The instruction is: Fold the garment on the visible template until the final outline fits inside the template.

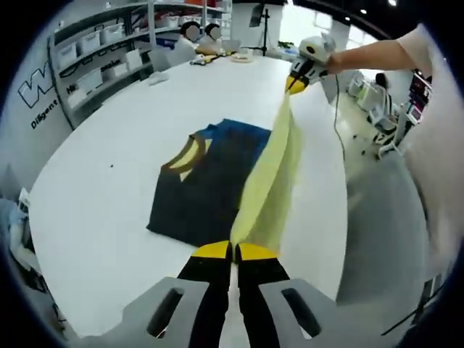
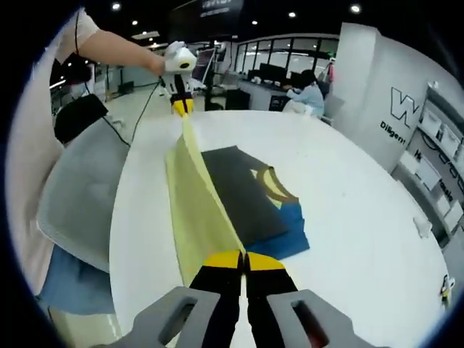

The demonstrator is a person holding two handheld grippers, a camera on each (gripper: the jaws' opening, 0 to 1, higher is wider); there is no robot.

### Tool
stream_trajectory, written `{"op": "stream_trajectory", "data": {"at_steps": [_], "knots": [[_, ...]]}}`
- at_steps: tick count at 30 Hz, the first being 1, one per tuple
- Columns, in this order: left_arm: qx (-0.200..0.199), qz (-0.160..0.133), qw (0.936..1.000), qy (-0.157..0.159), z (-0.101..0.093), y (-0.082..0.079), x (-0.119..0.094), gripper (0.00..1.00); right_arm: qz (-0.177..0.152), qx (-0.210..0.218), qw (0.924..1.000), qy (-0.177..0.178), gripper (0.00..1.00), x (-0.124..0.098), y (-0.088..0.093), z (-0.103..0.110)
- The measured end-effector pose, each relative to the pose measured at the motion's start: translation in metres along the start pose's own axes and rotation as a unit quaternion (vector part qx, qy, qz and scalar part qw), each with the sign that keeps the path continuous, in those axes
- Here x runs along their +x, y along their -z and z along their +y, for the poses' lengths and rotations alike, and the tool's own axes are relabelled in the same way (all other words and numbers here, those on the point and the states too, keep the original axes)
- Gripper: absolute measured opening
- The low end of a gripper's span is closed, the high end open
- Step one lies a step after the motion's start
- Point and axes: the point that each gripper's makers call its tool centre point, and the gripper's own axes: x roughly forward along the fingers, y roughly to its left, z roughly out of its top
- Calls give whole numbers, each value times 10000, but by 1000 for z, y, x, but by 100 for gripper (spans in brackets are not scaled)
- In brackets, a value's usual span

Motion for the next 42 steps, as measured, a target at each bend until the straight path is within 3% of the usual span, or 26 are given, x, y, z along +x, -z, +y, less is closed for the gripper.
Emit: {"op": "stream_trajectory", "data": {"at_steps": [5, 10, 20, 25, 32, 39, 40, 41, 42], "knots": [[-219, -9, 9997, -60, 32, -10, 10, 1, 133, 177, 9997, 86, 0, 20, -9, -41], [-522, 3, 9985, -190, 66, -16, 24, 1, 298, 483, 9984, 71, 0, 40, -8, -68], [-1110, 126, 9932, -329, 117, -18, 53, 1, 602, 954, 9935, 144, 0, 80, 6, -105], [-1443, 104, 9884, -461, 138, -18, 67, 1, 558, 1396, 9882, 279, 0, 92, 6, -123], [-1690, 191, 9838, -561, 152, -21, 89, 1, 905, 1611, 9819, 422, 0, 113, 22, -137], [-1896, 224, 9775, -901, 168, -15, 91, 4, 1238, 1877, 9719, 691, 0, 126, 34, -142], [-1976, 223, 9749, -1006, 171, -13, 89, 5, 1280, 1790, 9709, 945, 8, 124, 35, -149], [-2046, 184, 9726, -1092, 173, -12, 86, 9, 1187, 1835, 9711, 958, 15, 126, 32, -149], [-2048, 172, 9727, -1076, 173, -11, 86, 14, 995, 1832, 9739, 903, 17, 127, 25, -146]]}}
